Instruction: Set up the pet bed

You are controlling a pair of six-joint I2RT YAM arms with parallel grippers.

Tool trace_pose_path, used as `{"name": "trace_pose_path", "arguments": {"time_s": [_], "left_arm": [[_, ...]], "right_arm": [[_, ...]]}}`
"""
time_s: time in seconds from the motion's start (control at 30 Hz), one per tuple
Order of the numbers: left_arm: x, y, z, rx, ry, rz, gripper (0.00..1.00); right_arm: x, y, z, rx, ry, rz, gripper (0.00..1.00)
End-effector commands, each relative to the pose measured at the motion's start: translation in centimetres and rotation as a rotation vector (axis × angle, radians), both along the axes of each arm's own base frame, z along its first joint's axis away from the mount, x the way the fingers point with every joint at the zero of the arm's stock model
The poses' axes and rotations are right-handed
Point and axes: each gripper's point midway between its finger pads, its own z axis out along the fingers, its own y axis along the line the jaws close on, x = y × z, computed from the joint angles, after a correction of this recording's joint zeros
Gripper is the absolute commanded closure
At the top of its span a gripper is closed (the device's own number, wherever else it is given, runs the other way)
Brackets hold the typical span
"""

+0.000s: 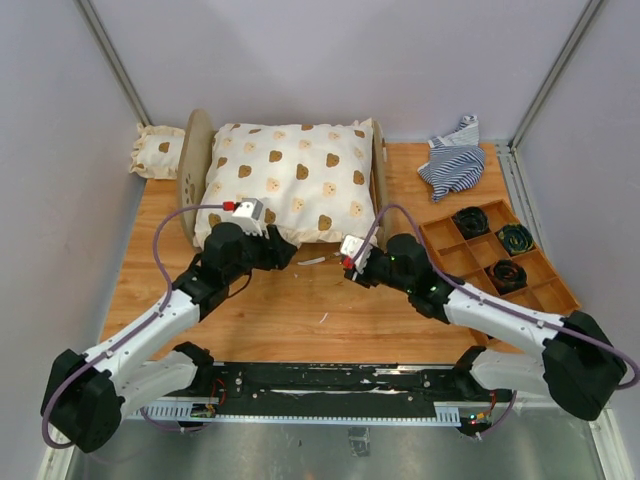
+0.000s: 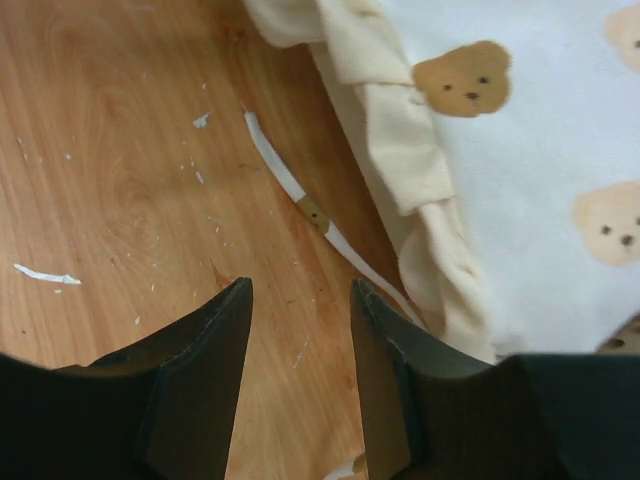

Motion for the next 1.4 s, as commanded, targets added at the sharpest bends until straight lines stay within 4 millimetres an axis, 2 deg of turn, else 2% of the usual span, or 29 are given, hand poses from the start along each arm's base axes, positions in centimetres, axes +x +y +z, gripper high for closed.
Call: {"name": "trace_pose_path", "arguments": {"time_s": [0.0, 0.2, 0.33, 0.5, 0.53, 0.57, 0.63, 0.7, 0.77, 0.83, 0.9, 0.93, 1.03, 1.23, 1.3, 1.37], "left_arm": [[-0.4, -0.6, -1.2, -0.052, 0.005, -0.024, 0.36], [0.8, -0.8, -2.4, -0.050, 0.009, 0.005, 0.31], [2.0, -1.1, -2.3, -0.072, -0.009, 0.032, 0.31], [3.2, -1.5, -2.3, -0.098, -0.026, 0.056, 0.35], [3.3, -1.7, -2.2, -0.103, -0.029, 0.052, 0.38], [3.4, -1.8, -2.0, -0.110, -0.032, 0.047, 0.42], [3.6, -1.8, -1.7, -0.110, -0.038, 0.053, 0.50], [3.9, -1.4, -1.7, -0.097, -0.047, 0.076, 0.61], [4.2, -0.9, -1.7, -0.069, -0.052, 0.100, 0.77], [4.5, -0.4, -1.5, -0.037, -0.060, 0.115, 0.91], [4.9, 0.0, -1.3, -0.003, -0.054, 0.131, 0.99], [5.1, 0.0, -1.0, 0.008, -0.055, 0.133, 1.00], [5.3, 0.0, -1.0, 0.041, -0.038, 0.119, 1.00], [5.3, 0.0, -0.9, 0.076, -0.005, 0.085, 1.00], [5.1, -0.4, -1.5, 0.085, 0.031, 0.057, 1.00], [4.4, -0.9, -2.6, 0.073, 0.081, 0.028, 1.00]], "right_arm": [[2.7, 0.8, 0.6, -0.105, -0.251, 0.007, 0.53], [6.4, 0.1, 0.3, -0.191, -0.356, -0.120, 0.52], [7.6, 0.4, -0.9, -0.239, -0.394, -0.141, 0.53], [9.2, 0.4, -1.2, -0.247, -0.454, -0.205, 0.55], [9.7, 0.2, -1.1, -0.252, -0.471, -0.237, 0.59], [10.3, -0.2, -0.9, -0.253, -0.490, -0.279, 0.69], [11.0, -1.0, -0.2, -0.248, -0.541, -0.351, 0.96], [10.7, -1.7, 0.4, -0.237, -0.562, -0.380, 1.00], [9.8, -2.3, 0.4, -0.229, -0.523, -0.359, 1.00], [8.3, -2.4, 0.1, -0.196, -0.446, -0.290, 1.00], [6.8, -3.0, 0.1, -0.123, -0.359, -0.235, 1.00], [6.0, -3.3, 0.8, -0.097, -0.345, -0.215, 1.00], [4.8, -4.1, 0.9, -0.063, -0.297, -0.174, 1.00], [4.1, -6.7, 1.7, -0.002, -0.239, -0.184, 1.00], [4.2, -7.6, 1.0, -0.012, -0.201, -0.215, 1.00], [4.3, -8.1, -0.4, -0.023, -0.140, -0.245, 1.00]]}}
